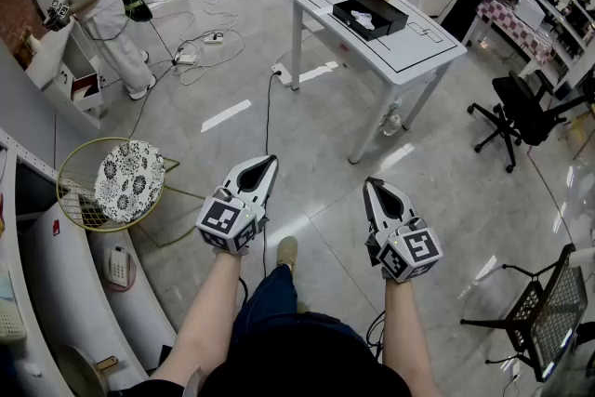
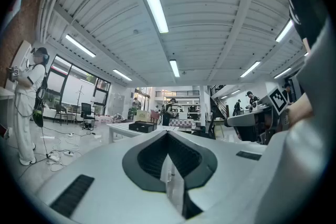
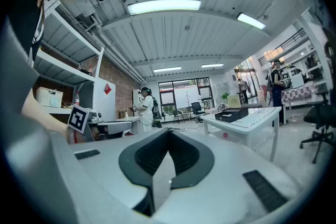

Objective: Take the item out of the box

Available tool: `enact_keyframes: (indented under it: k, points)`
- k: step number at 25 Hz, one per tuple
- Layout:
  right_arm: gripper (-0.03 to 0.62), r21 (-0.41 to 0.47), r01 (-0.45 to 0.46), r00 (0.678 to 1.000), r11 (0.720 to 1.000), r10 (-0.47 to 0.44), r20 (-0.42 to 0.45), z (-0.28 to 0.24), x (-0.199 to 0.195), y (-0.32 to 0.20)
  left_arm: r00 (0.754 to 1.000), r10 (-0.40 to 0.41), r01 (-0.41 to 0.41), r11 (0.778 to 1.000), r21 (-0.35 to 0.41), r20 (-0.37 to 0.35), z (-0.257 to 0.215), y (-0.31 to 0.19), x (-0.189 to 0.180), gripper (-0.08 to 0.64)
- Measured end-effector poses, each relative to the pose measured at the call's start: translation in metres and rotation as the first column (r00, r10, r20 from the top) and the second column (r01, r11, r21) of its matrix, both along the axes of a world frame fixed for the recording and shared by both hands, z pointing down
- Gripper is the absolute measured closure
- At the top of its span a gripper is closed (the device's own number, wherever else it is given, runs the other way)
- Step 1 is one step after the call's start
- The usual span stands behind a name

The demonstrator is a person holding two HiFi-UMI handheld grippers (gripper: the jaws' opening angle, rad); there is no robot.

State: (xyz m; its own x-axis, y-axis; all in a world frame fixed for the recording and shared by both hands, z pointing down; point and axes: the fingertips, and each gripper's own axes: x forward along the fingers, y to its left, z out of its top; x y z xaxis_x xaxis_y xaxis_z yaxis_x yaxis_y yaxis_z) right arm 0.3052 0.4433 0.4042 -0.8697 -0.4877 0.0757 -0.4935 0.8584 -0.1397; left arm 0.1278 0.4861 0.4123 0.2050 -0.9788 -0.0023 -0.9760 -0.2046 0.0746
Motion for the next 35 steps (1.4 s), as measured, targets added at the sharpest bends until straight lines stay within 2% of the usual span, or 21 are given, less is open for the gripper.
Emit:
enact_keyframes:
  k: [12, 22, 27, 35]
  points:
    - [0.589, -0.042, -0.051, 0.999, 0.998, 0.052, 0.014, 0.016, -0.051, -0.117, 1.000, 0.018, -0.018, 0.999, -0.032, -0.019, 0.011, -0.115, -0.059, 0.548]
    - [0.589, -0.067, -0.100, 0.995, 0.993, 0.100, -0.008, 0.031, -0.095, -0.188, 0.997, 0.055, -0.057, 0.998, -0.037, -0.050, 0.021, -0.194, -0.110, 0.548]
    - [0.589, -0.067, -0.155, 0.987, 0.986, 0.157, 0.019, 0.031, -0.108, -0.216, 0.996, 0.070, -0.071, 0.997, -0.026, -0.057, 0.025, -0.219, -0.135, 0.548]
    - [0.589, -0.062, -0.163, 0.986, 0.985, 0.164, 0.009, 0.030, -0.125, -0.234, 0.996, 0.048, -0.049, 0.999, -0.002, -0.081, 0.024, -0.237, -0.162, 0.548]
